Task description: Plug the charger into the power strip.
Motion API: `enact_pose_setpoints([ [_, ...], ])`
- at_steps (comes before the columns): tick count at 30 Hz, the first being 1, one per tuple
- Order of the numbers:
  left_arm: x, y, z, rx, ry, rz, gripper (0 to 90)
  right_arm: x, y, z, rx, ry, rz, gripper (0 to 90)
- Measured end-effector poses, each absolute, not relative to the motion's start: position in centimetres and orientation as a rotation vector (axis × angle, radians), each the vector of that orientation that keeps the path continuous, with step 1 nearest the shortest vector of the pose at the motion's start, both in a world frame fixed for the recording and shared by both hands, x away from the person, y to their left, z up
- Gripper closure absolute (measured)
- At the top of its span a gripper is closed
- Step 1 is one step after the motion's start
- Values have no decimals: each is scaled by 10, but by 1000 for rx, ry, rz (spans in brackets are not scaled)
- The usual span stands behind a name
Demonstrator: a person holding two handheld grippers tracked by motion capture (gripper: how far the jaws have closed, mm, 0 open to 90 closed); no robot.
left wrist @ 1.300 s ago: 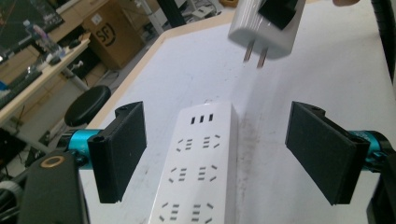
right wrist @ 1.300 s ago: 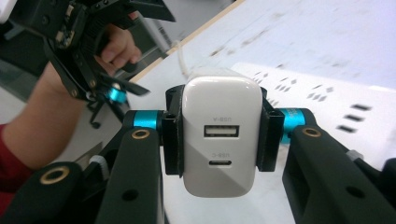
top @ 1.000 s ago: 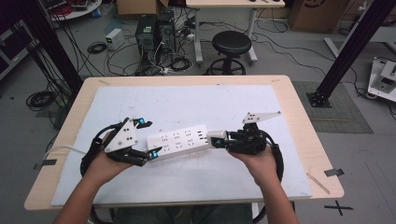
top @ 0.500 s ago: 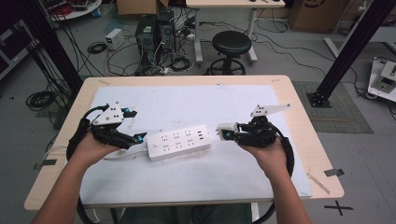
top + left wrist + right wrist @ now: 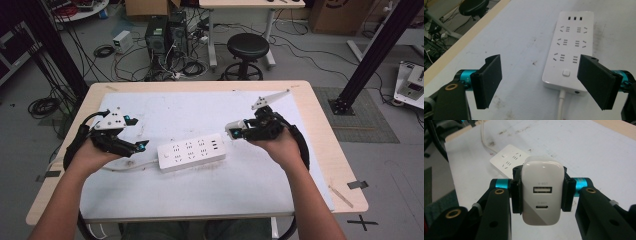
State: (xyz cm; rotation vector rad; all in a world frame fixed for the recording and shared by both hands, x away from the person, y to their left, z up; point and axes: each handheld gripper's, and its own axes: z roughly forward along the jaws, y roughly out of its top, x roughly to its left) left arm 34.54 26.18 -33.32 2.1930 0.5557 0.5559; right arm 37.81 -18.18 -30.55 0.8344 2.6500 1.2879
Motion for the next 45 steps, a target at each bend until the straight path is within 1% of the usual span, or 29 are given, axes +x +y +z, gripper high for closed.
enact_pose_setpoints([
  [1, 343, 269, -336, 2198, 581, 564, 200, 398, -162, -301, 740, 2721, 1188, 633],
  [8, 338, 279, -339, 2209, 614, 566, 200, 420, -133, -297, 562, 2811, 1080, 632],
  [12, 335, 281, -341, 2214, 618, 564, 200, 423, -128, -297, 543, 2826, 1058, 632],
  [13, 335, 280, -341, 2228, 613, 566, 200, 437, -108, -300, 401, 2901, 965, 633],
  [19, 333, 278, -340, 2229, 610, 570, 200, 442, -99, -302, 354, 2936, 914, 633],
  [20, 333, 277, -339, 2224, 608, 574, 200, 449, -85, -311, 267, 2990, 815, 633],
  [25, 333, 276, -339, 2226, 605, 576, 200, 453, -73, -319, 185, 3021, 730, 633],
  [27, 332, 276, -339, 2234, 593, 578, 200, 456, -62, -326, 109, 3056, 650, 633],
  [30, 332, 275, -339, 2232, 593, 576, 200, 457, -59, -328, 91, 3070, 631, 633],
  [31, 333, 276, -340, 2234, 592, 575, 200, 459, -49, -335, -1, 3088, 537, 633],
  [45, 332, 277, -348, 2225, 605, 566, 200, 462, -30, -349, -178, 3111, 371, 633],
])
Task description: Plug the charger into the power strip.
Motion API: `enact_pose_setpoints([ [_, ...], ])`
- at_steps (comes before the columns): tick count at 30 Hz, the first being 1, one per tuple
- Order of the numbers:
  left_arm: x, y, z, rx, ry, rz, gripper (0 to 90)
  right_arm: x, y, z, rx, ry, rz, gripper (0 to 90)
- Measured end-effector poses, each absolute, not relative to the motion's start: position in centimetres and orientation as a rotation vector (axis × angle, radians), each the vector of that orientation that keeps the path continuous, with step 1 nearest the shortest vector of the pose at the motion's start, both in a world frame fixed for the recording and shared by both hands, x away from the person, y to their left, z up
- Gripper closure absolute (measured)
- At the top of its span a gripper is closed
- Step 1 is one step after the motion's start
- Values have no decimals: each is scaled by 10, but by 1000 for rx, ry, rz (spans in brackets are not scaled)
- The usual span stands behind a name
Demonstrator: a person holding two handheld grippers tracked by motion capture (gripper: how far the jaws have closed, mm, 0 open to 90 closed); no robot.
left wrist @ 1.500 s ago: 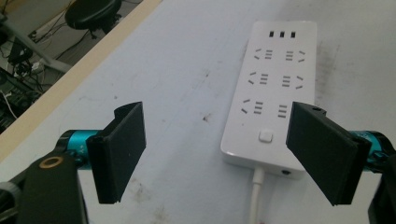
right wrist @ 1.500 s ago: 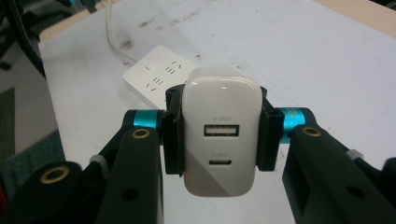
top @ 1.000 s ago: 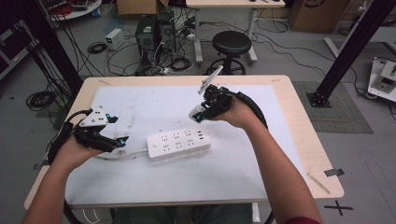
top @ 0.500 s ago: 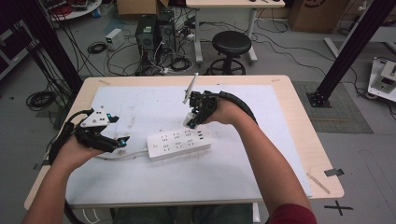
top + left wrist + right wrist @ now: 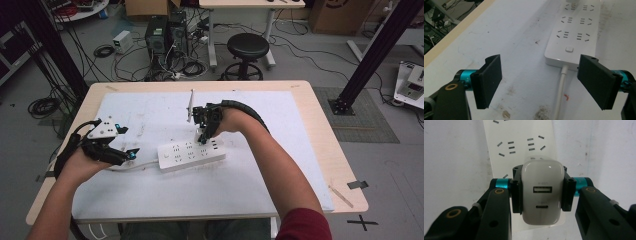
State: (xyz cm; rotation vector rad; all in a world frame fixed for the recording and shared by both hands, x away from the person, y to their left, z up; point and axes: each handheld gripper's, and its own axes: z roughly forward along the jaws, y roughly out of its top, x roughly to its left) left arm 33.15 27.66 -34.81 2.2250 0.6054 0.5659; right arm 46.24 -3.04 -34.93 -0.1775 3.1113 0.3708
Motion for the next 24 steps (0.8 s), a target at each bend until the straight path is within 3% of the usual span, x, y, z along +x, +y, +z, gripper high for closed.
enact_pose_setpoints([
  [24, 332, 263, -346, 2243, 571, 567, 200, 455, -7, -363, -394, 3070, 125, 636],
])
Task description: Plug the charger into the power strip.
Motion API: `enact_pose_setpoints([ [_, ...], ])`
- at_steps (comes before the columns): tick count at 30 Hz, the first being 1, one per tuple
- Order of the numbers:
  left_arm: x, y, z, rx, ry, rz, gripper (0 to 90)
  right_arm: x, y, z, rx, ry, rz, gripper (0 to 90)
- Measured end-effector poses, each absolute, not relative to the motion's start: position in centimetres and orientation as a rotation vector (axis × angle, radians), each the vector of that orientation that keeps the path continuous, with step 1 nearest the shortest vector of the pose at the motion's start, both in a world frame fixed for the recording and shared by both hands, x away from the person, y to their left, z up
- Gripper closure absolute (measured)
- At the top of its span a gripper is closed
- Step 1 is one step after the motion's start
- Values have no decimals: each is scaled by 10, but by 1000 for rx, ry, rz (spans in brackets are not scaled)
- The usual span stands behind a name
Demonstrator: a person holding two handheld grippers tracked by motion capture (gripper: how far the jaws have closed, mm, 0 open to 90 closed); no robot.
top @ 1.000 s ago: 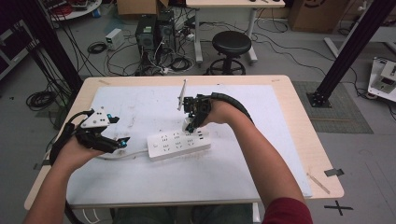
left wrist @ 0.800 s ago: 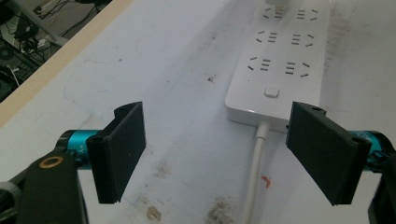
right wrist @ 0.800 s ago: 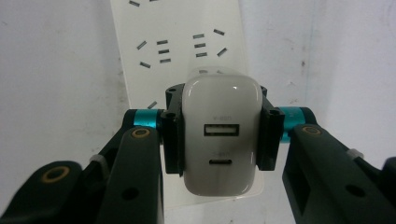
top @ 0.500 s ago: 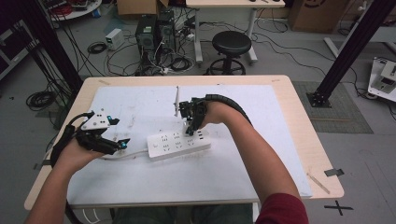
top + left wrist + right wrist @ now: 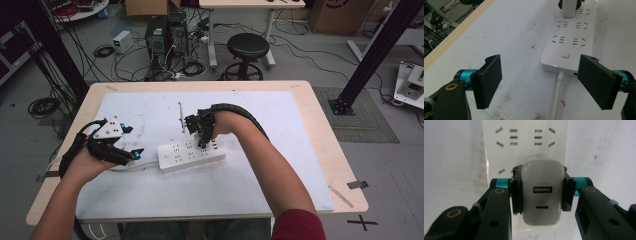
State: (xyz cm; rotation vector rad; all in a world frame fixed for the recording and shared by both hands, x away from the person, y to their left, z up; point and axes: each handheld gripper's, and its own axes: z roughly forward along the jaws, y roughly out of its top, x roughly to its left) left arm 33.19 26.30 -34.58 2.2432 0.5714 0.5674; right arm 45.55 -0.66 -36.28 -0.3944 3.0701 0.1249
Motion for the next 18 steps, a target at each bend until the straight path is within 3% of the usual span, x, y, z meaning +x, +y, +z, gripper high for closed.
enact_pose_setpoints([
  [18, 332, 260, -351, 2257, 575, 557, 200, 461, -7, -368, -349, 3105, 148, 638],
])
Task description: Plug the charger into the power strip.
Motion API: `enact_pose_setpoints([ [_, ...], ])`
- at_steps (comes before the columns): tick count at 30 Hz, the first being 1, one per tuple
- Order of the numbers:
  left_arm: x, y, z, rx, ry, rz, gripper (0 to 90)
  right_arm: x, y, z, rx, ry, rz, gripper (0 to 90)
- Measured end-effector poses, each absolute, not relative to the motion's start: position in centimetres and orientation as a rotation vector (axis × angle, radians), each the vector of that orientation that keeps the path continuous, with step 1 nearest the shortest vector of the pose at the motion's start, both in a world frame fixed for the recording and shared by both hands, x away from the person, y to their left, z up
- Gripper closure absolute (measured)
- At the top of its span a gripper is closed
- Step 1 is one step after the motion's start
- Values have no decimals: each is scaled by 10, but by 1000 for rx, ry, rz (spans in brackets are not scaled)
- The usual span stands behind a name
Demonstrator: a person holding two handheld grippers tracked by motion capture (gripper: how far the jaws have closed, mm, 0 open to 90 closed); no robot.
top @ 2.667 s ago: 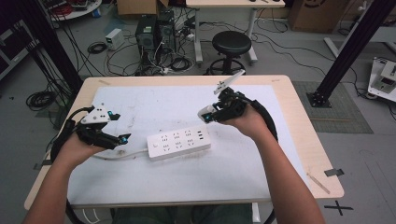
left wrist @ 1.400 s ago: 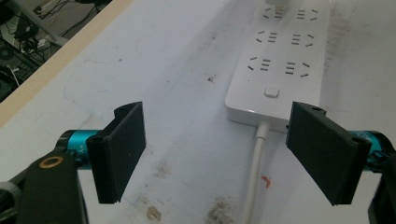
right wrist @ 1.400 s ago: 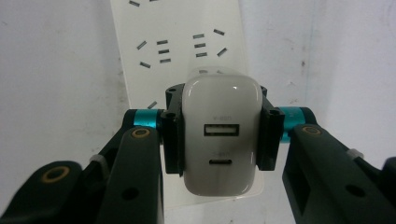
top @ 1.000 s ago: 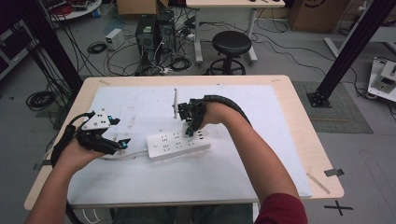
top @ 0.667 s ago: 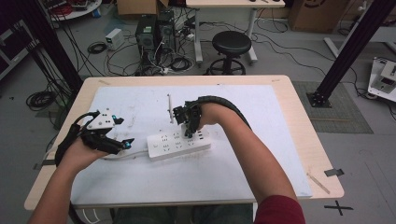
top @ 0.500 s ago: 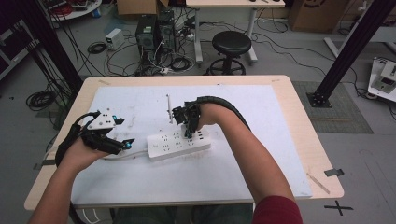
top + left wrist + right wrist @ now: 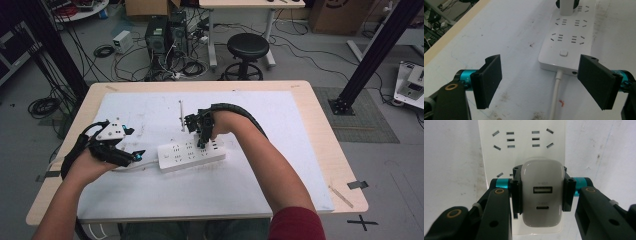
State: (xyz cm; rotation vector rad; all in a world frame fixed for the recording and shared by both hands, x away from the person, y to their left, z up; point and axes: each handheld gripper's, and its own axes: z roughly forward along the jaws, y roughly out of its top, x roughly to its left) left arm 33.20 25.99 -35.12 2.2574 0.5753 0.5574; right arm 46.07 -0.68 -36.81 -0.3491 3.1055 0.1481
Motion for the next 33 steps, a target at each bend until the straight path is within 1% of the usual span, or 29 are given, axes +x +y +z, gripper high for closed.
enact_pose_setpoints([
  [11, 336, 260, -347, 2255, 569, 555, 200, 460, -9, -368, -349, 3102, 167, 629],
  [12, 337, 260, -347, 2261, 565, 555, 200, 461, -13, -367, -296, 3115, 234, 537],
  [13, 337, 260, -347, 2258, 568, 554, 200, 460, -15, -366, -271, 3112, 246, 512],
  [16, 338, 260, -347, 2266, 562, 554, 200, 462, -17, -364, -258, 3089, 290, 508],
  [17, 338, 259, -346, 2266, 562, 560, 200, 460, -24, -355, -201, 3064, 376, 442],
  [21, 338, 258, -344, 2256, 559, 563, 200, 455, -34, -345, -112, 3045, 491, 431],
  [22, 338, 257, -340, 2253, 546, 571, 200, 451, -47, -337, -45, 3005, 631, 378],
  [27, 338, 254, -337, 2249, 523, 576, 200, 449, -53, -333, -23, 2987, 685, 364],
  [28, 338, 254, -337, 2249, 523, 576, 200, 441, -72, -325, 63, 2945, 818, 364],
  [29, 338, 254, -337, 2249, 523, 576, 200, 441, -72, -325, 63, 2945, 818, 320],
  [30, 339, 251, -335, 2235, 504, 573, 200, 430, -95, -318, 136, 2898, 958, 292],
  [33, 339, 250, -336, 2223, 497, 567, 200, 418, -113, -314, 191, 2840, 1062, 254],
])
